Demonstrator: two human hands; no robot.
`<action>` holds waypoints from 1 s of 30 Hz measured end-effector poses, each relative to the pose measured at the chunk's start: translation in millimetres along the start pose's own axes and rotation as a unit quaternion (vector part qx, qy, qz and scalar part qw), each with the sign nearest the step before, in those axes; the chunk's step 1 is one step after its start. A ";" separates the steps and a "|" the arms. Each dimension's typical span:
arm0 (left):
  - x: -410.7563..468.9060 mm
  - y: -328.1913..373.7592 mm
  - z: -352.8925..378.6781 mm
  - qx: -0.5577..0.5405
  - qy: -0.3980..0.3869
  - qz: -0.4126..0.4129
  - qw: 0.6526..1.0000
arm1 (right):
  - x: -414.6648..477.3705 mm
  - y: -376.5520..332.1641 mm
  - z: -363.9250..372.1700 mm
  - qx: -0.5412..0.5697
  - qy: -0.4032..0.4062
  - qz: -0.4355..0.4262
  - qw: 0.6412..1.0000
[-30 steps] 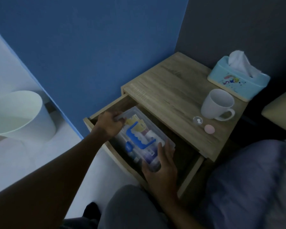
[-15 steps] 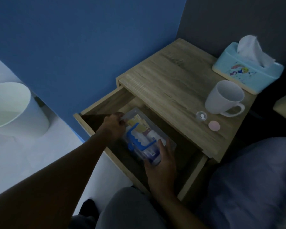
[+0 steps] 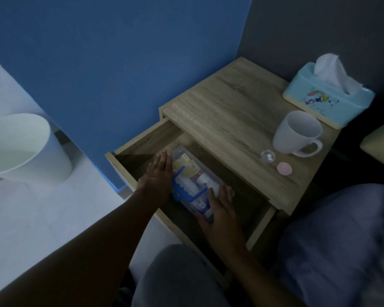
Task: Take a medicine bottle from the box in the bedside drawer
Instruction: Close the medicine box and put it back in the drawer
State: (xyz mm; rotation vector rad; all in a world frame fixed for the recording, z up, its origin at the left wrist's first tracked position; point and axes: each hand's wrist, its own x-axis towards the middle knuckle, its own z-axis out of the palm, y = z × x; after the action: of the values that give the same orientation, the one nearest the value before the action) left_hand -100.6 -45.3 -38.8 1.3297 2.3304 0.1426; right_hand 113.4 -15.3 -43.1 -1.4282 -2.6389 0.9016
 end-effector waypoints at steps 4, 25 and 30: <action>-1.6 1.2 -2.7 0.052 -0.003 -0.009 0.999 | 1.2 -2.5 -4.2 -0.005 -0.010 0.008 1.000; -77.2 -13.3 -10.2 -0.082 0.146 0.019 0.986 | 17.3 37.9 -89.9 -0.095 0.141 -0.146 0.975; -93.2 0.3 6.7 -0.214 0.172 -0.065 0.959 | 12.5 73.6 -103.4 -0.199 0.113 -0.182 0.956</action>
State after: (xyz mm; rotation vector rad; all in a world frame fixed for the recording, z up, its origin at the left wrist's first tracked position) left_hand -57.0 -124.1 -13.9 0.9920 2.4613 0.8454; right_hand 190.3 74.9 4.0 -0.9556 -2.8609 0.1669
